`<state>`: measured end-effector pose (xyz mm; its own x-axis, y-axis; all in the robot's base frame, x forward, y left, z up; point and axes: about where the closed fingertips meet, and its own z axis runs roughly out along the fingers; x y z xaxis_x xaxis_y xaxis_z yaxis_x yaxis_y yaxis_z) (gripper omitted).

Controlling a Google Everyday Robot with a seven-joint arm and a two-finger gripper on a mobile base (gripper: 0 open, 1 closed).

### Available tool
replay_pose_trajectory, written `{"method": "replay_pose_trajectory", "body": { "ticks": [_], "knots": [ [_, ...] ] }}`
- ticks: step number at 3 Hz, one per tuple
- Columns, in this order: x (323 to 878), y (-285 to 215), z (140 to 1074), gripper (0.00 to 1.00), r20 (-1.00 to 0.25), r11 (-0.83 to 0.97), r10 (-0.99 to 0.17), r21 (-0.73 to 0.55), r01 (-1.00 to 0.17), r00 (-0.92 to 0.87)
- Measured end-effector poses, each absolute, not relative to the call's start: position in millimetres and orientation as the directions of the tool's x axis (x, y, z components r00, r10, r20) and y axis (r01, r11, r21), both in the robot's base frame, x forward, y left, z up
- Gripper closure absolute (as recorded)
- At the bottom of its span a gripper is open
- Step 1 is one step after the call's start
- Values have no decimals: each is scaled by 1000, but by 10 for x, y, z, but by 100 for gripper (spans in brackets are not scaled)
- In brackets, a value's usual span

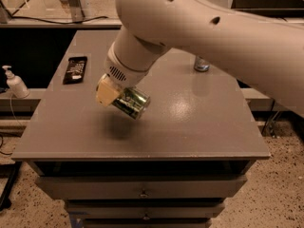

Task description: Place green can upright

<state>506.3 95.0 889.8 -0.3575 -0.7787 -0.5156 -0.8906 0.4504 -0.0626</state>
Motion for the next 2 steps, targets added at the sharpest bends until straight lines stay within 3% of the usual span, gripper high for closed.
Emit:
{"method": "replay_pose_trajectory", "body": {
  "ticks": [2],
  "knots": [
    [5294, 997, 9337, 100, -835, 422, -491, 21, -906, -249]
  ]
}}
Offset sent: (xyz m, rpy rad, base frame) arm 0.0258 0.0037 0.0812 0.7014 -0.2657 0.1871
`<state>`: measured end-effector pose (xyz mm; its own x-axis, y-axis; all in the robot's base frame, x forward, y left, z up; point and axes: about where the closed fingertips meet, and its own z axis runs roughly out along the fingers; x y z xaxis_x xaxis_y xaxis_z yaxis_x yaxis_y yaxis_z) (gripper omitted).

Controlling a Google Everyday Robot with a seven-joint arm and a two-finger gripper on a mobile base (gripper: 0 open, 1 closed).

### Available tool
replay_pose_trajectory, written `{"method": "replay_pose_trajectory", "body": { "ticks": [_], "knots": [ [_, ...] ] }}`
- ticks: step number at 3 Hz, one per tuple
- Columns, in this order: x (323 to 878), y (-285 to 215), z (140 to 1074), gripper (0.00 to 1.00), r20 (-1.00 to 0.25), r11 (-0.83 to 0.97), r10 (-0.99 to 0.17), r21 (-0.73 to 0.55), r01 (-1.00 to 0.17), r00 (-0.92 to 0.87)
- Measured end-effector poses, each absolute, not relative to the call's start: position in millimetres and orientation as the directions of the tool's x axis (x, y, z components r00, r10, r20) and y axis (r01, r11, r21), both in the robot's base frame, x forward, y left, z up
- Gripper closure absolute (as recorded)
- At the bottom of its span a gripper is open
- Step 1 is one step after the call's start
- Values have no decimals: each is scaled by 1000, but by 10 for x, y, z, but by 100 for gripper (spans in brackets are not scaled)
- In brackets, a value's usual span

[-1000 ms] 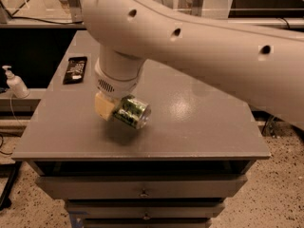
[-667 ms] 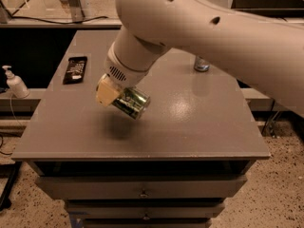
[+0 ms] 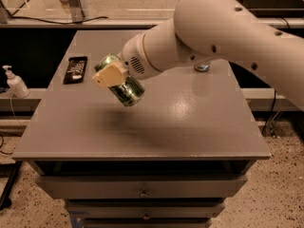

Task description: Place green can upright

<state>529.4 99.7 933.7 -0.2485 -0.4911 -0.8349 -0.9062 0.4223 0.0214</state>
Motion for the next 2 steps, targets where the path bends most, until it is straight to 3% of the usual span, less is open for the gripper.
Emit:
{"method": "replay_pose_trajectory", "body": {
  "ticks": [1, 2],
  "knots": [
    [5305, 1002, 9548, 100, -923, 383, -330, 61, -922, -198],
    [5224, 1060, 9606, 100, -937, 340, -326, 8, -940, -126]
  ]
}}
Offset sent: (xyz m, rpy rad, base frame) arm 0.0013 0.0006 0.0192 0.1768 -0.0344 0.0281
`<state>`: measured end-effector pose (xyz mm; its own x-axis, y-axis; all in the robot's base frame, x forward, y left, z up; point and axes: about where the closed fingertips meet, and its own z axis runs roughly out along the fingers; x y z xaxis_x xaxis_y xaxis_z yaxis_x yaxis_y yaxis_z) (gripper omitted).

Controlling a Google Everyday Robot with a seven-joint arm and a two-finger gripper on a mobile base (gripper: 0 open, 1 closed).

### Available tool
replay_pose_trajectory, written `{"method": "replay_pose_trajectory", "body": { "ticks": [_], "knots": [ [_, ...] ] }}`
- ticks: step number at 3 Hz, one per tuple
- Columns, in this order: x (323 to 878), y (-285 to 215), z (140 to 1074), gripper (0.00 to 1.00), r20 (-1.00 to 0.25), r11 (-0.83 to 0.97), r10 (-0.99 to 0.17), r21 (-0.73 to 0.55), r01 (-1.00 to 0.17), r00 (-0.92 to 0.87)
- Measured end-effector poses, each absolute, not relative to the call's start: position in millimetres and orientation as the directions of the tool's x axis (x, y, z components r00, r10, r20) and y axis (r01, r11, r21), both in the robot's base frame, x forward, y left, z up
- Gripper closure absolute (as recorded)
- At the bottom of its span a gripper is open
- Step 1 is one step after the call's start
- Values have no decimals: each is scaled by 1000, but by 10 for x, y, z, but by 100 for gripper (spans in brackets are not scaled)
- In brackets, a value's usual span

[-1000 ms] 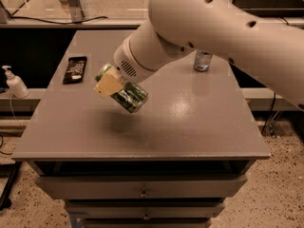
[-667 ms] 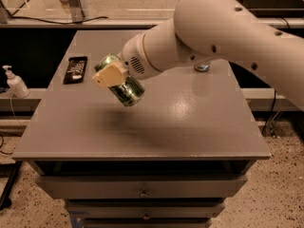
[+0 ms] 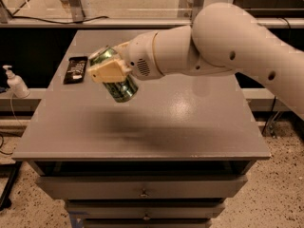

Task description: Place green can upright

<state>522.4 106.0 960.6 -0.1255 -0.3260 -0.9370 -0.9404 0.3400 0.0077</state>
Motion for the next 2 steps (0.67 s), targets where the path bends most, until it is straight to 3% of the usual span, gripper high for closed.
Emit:
{"method": "replay_pose_trajectory", "body": {
  "ticks": [2],
  "knots": [
    [5205, 1043, 9624, 100, -958, 354, -262, 14, -935, -113]
  ]
}}
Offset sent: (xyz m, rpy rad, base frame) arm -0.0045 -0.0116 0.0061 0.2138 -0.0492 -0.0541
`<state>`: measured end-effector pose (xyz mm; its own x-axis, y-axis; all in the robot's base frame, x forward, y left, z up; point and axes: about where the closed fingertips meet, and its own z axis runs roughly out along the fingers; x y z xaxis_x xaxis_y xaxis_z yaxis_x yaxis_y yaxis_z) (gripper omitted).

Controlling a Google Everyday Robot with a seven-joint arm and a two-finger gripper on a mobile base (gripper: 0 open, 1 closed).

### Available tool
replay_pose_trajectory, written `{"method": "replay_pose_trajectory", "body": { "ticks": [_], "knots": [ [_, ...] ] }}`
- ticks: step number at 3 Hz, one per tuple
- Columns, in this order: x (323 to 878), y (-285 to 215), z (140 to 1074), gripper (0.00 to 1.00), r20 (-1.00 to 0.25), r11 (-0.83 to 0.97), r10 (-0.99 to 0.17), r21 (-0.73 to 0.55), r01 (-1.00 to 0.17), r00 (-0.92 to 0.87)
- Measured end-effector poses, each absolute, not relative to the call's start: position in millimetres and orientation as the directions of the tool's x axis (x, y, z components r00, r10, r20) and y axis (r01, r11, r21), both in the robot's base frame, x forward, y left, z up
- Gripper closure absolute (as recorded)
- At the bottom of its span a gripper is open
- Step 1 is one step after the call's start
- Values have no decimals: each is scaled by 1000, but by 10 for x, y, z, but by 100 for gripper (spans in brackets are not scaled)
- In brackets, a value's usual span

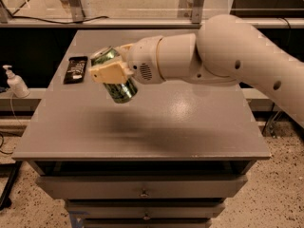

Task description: Place green can upright

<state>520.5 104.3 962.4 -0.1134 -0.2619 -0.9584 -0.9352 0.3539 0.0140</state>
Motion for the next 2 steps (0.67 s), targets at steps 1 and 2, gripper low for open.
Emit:
{"method": "replay_pose_trajectory", "body": {
  "ticks": [1, 2],
  "knots": [
    [5159, 1010, 9584, 100, -986, 379, -145, 24, -925, -86],
    [5115, 990, 9490, 100, -997, 385, -63, 10, -923, -37]
  ]
}}
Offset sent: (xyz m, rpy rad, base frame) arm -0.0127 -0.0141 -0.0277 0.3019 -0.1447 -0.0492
